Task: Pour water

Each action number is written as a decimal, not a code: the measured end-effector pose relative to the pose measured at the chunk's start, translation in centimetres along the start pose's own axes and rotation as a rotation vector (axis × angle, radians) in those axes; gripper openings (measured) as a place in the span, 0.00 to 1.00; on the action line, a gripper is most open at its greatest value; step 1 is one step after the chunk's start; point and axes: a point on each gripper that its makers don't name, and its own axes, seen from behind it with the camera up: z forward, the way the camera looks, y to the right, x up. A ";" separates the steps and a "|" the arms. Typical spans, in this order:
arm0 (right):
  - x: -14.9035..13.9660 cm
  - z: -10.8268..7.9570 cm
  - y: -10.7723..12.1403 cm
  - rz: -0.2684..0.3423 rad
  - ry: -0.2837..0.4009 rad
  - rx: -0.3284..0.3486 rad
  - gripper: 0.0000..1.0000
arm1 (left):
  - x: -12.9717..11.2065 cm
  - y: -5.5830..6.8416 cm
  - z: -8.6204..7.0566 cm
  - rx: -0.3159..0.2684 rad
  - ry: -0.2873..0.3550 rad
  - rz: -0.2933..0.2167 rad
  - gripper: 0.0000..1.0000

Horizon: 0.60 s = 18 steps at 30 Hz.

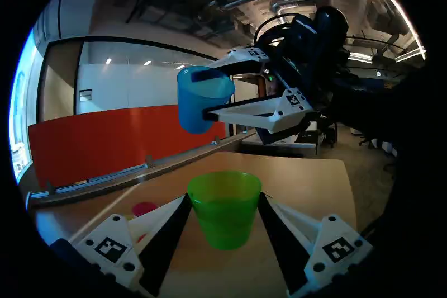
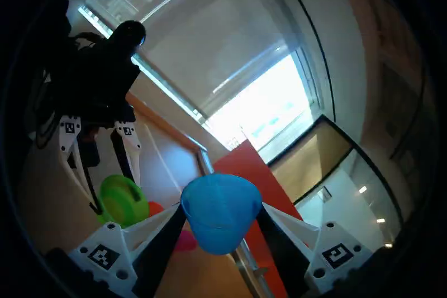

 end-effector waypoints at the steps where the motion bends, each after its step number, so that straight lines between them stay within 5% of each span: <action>1: 0.0 0.0 0.0 0.024 0.002 0.000 0.90 | 0.0 0.0 0.0 0.001 -0.001 0.000 0.85; 18: -0.6 -0.2 0.1 0.403 0.010 0.007 0.90 | -0.2 -0.1 -0.4 0.004 -0.005 0.000 0.85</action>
